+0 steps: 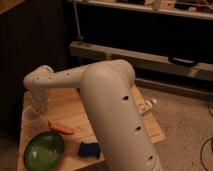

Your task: Place the ceramic cup in the ceramic bowl

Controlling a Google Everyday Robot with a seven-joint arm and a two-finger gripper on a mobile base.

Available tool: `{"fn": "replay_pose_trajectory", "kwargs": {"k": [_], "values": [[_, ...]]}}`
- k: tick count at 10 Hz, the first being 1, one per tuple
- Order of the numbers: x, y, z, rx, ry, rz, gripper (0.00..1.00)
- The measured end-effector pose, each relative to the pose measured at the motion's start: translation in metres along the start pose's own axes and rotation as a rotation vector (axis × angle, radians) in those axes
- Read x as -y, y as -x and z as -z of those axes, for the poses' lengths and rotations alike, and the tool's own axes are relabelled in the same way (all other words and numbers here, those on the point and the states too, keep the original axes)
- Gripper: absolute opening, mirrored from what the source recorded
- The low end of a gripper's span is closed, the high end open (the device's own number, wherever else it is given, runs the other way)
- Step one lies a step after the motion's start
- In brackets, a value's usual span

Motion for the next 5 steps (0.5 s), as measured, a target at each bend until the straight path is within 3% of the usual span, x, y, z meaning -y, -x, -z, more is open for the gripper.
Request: {"fn": "replay_pose_trajectory", "kwargs": {"k": [5], "values": [[-0.018,-0.005,-0.011,-0.01,0.014,0.048,0.17]]}}
